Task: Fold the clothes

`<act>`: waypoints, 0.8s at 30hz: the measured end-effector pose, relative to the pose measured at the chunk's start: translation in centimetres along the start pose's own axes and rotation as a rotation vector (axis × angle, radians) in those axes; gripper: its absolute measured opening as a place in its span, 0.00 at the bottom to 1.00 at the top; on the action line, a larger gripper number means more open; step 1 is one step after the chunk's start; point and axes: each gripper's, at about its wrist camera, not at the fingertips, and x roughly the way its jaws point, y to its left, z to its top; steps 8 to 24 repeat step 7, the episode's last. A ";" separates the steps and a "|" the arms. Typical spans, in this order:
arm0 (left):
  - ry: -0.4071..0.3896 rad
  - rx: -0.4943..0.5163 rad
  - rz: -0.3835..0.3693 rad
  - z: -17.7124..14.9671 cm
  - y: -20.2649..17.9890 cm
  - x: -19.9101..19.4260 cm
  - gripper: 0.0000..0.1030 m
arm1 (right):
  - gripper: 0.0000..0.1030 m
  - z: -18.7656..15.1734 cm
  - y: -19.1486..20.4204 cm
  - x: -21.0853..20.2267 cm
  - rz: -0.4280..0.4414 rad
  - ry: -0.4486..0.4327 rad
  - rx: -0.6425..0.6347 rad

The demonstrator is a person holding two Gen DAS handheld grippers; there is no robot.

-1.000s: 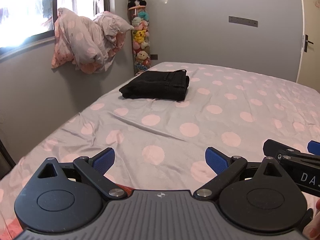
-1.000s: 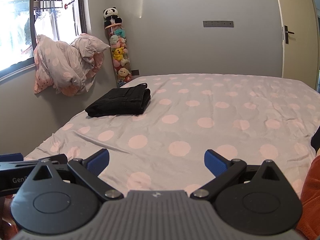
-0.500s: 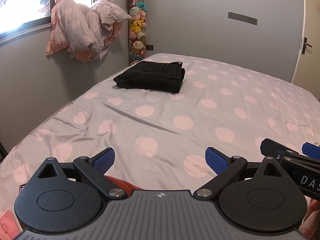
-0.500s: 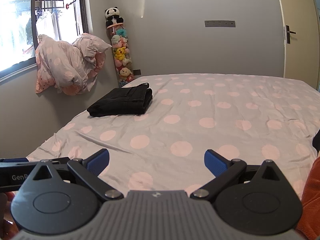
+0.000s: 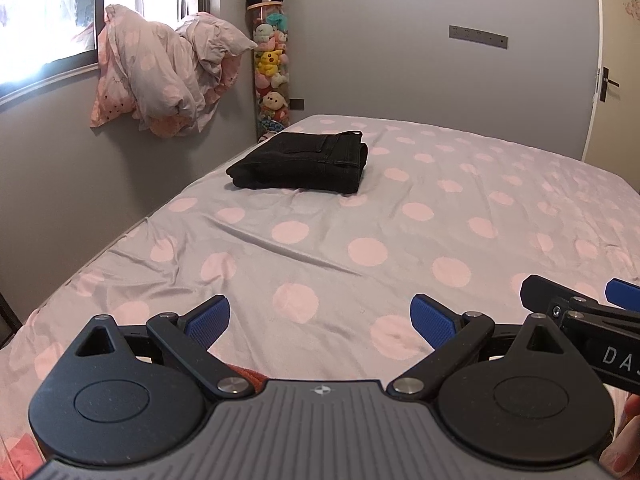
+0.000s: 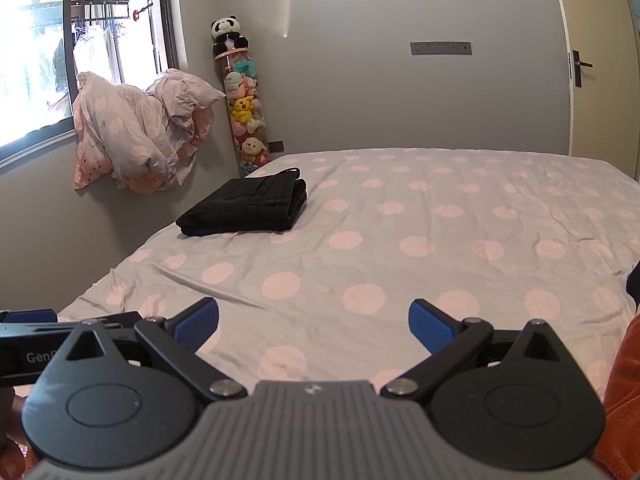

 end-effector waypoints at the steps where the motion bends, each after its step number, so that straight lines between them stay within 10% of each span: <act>1: 0.000 0.006 0.003 0.0 0.0 0.0 1.00 | 0.99 0.0 0.0 0.0 0.000 0.000 0.000; 24: -0.008 0.017 0.007 0.1 -0.2 -0.1 1.00 | 0.99 0.0 0.1 -0.1 0.001 -0.003 0.004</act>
